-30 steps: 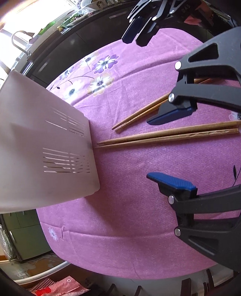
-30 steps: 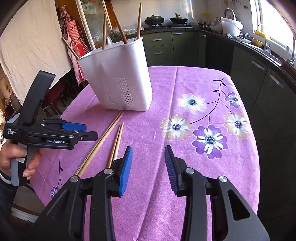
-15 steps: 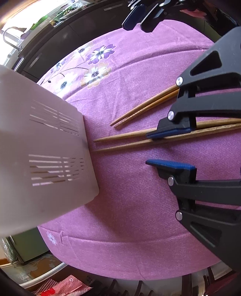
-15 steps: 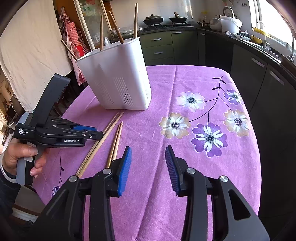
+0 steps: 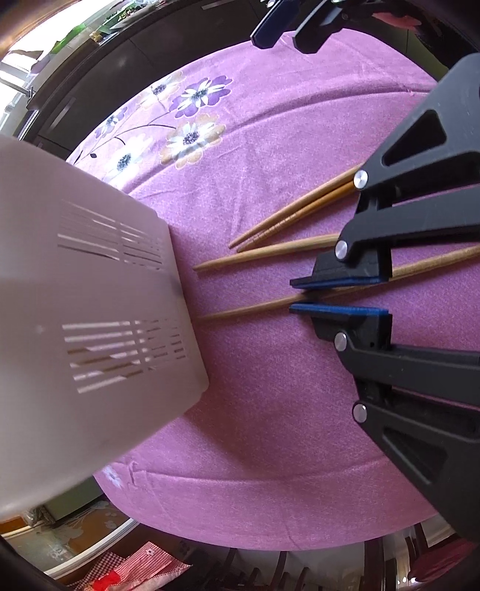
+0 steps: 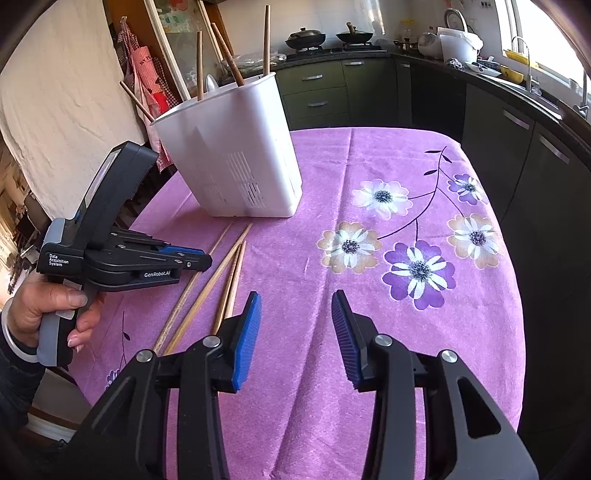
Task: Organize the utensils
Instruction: 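Grasp and lift a wooden chopstick from the table with the left tool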
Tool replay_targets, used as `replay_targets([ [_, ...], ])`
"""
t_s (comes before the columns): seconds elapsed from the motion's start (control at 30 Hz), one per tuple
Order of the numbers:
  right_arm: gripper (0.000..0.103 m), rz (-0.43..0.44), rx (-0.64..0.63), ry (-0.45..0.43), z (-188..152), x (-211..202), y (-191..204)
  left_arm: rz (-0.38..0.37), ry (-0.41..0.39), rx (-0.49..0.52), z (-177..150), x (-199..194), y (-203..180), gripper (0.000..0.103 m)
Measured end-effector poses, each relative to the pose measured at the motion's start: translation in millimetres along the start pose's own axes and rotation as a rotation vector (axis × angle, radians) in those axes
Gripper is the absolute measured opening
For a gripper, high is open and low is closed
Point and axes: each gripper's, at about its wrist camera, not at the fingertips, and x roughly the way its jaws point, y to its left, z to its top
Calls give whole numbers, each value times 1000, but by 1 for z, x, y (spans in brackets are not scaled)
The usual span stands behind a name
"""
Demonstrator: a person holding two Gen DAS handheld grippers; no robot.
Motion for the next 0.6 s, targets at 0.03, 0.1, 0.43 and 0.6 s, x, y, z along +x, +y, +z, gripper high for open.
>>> replay_targets([
  [0.03,40,0,2,-1,0,0,-1,-3,1,-6,0,0,2,7],
  [0.1,40,2,3,-2,0,-1,-1,-10,1,-19,-1,-1,7,6],
  [0.43,40,-3,-7,-3,2,-1,2,-25,-90,-49,-13,-37,30,6],
  [0.6,40,-2,-16,-2,3,-2,6,-35,-157,-46,-26,-72,41,6],
])
